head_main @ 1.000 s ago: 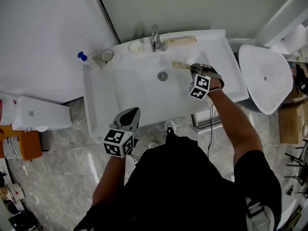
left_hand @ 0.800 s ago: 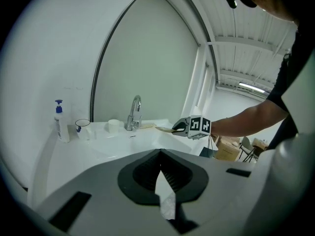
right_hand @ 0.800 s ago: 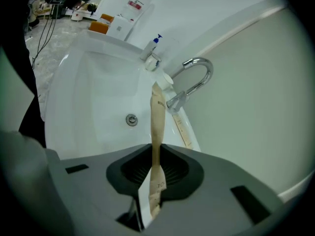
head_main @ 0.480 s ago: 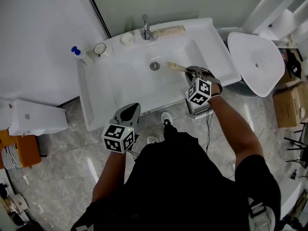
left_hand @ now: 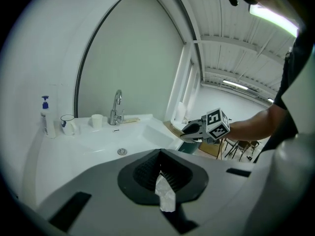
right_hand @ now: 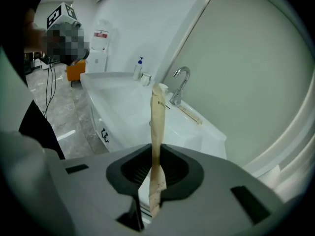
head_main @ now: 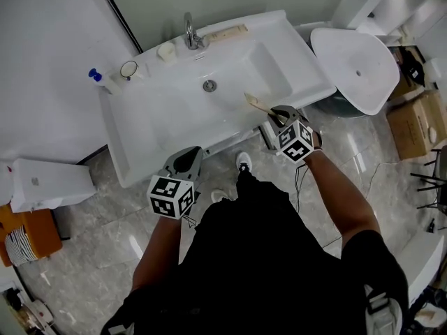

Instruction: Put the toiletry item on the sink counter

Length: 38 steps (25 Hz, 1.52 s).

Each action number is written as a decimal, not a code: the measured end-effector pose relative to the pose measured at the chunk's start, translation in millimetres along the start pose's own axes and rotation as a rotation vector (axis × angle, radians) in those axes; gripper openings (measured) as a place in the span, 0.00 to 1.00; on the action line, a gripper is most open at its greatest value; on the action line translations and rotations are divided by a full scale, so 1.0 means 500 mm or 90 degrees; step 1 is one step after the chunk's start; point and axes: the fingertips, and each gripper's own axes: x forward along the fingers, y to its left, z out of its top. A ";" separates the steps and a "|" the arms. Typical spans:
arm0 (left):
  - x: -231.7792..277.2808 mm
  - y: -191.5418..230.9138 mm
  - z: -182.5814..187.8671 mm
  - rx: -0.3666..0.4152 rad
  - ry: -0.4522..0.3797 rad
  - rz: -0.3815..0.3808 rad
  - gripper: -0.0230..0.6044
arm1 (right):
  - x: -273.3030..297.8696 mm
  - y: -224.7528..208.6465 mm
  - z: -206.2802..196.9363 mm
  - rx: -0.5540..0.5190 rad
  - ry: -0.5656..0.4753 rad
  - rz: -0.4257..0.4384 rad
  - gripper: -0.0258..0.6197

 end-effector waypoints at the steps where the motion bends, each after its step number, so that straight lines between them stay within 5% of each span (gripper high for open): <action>1: 0.000 -0.004 -0.004 0.001 0.002 -0.003 0.03 | -0.008 0.008 -0.010 0.005 0.003 0.000 0.11; 10: 0.013 -0.021 -0.024 0.007 0.005 -0.007 0.03 | -0.026 0.060 -0.101 -0.028 0.044 0.009 0.11; 19: 0.057 -0.023 -0.020 -0.020 0.003 0.045 0.03 | 0.011 0.053 -0.172 -0.075 0.051 0.060 0.11; 38: 0.215 -0.139 -0.005 -0.075 0.003 0.157 0.03 | 0.147 0.006 -0.470 -0.403 0.087 0.215 0.11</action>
